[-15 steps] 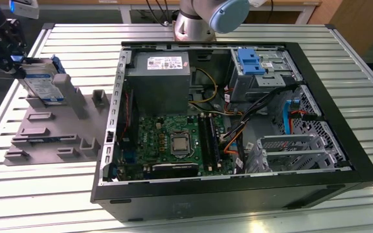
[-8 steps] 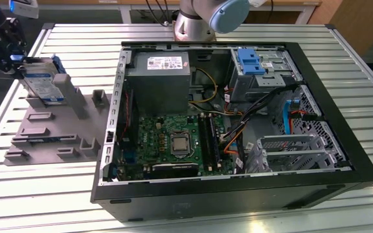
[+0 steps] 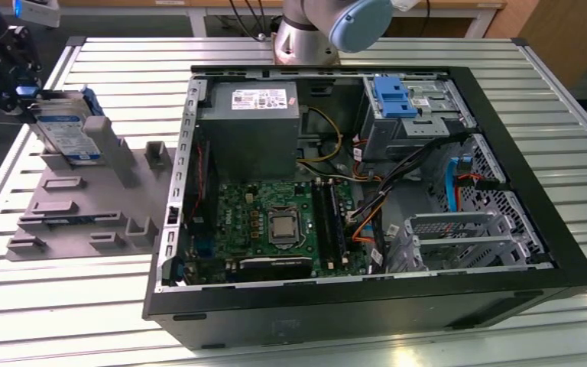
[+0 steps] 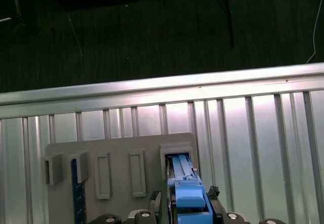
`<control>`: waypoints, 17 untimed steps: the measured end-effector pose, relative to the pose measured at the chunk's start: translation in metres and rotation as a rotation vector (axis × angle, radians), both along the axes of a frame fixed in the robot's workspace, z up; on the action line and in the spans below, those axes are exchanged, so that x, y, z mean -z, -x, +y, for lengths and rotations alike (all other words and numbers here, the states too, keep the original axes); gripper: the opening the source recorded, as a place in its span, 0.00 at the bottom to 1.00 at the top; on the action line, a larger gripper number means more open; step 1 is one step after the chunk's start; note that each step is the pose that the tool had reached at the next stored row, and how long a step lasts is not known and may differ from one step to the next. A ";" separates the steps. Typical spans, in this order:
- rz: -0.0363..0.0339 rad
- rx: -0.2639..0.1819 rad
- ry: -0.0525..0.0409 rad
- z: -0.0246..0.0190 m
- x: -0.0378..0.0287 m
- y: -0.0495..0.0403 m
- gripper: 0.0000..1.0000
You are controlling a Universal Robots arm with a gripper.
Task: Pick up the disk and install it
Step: 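Pick up the disk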
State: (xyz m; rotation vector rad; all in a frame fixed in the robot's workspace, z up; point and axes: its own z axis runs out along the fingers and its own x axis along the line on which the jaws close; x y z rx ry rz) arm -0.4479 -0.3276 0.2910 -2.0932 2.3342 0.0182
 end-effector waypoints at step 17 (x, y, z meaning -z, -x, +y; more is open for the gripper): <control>0.0004 -0.033 0.0001 -0.0002 -0.0001 0.0000 0.37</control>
